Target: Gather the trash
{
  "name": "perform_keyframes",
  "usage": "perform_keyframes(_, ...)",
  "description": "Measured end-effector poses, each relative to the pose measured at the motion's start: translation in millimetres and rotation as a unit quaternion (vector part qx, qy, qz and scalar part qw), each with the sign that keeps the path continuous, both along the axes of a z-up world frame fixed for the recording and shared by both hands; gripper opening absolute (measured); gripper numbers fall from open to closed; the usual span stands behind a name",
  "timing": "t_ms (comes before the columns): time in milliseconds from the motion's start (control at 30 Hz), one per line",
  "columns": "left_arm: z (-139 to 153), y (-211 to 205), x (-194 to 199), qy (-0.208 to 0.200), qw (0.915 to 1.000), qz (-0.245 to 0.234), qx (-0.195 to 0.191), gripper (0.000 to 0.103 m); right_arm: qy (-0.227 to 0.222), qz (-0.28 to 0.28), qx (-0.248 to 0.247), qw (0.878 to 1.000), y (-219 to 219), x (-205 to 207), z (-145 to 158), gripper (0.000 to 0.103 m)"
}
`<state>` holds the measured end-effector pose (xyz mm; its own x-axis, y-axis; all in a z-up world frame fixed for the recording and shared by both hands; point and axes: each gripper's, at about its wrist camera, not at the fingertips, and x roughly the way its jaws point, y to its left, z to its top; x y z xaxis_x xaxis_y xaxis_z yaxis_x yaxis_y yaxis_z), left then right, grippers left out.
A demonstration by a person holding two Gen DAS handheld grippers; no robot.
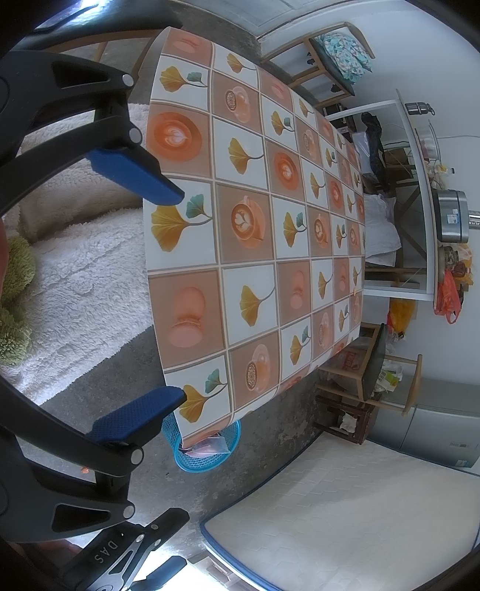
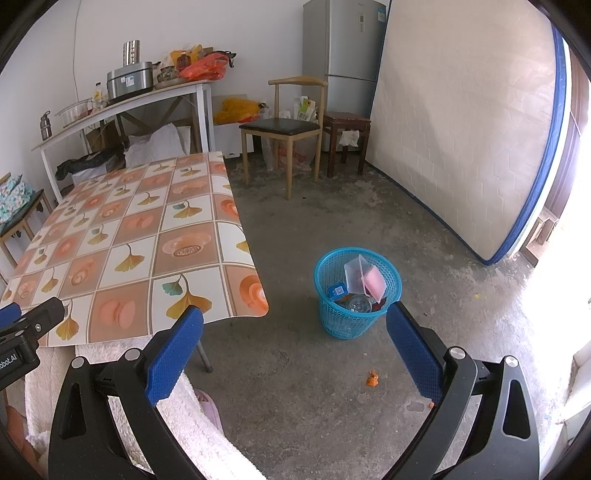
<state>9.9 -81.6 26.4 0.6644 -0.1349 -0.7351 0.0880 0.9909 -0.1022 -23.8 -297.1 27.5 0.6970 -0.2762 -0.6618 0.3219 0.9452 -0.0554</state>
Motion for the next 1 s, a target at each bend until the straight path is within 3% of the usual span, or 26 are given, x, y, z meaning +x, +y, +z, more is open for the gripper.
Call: perform_keyframes(1000, -2.4, 0.5, 0.7, 0.003, 1.0000, -0.001, 0.000, 0.094, 0.000, 0.000, 0.001, 1.000, -0.4, 0.8, 1.1, 0.097)
